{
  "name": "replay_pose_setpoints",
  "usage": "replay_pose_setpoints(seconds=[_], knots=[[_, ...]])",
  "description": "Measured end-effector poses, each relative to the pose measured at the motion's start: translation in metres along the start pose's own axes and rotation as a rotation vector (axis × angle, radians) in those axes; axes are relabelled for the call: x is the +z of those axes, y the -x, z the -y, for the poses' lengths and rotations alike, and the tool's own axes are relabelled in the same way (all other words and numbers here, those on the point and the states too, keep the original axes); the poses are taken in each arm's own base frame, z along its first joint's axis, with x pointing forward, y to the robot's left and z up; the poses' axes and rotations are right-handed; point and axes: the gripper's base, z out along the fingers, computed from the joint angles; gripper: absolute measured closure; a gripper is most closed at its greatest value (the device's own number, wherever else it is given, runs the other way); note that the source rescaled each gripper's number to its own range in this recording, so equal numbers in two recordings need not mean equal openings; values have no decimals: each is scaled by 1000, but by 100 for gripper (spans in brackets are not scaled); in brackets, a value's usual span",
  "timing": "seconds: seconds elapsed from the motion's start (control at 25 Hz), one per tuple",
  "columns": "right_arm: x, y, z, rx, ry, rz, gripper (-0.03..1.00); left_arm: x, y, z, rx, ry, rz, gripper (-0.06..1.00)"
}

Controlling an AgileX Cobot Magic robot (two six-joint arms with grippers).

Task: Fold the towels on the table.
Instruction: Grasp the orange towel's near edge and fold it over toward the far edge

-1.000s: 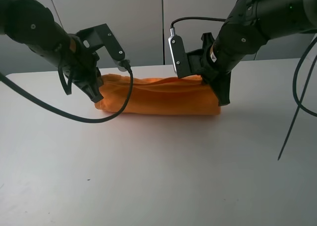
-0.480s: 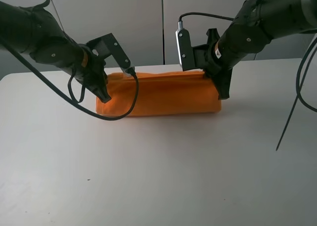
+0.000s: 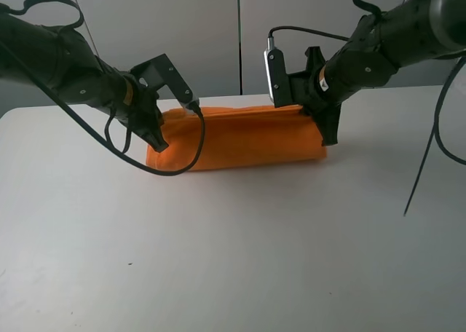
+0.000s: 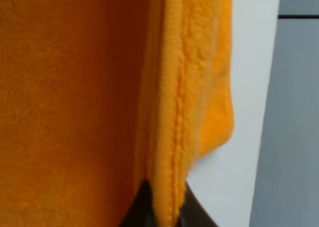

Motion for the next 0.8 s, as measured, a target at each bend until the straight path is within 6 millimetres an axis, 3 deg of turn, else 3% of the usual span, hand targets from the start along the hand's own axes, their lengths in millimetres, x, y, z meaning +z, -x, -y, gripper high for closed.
replay_pose_setpoints(seconds=[0.36, 0.8], knots=[[22, 4, 4, -1, 11, -3, 97, 14, -6, 2, 22, -2, -14, 94], [27, -9, 22, 74, -49, 14, 97, 15, -3, -3, 36, 28, 44, 94]])
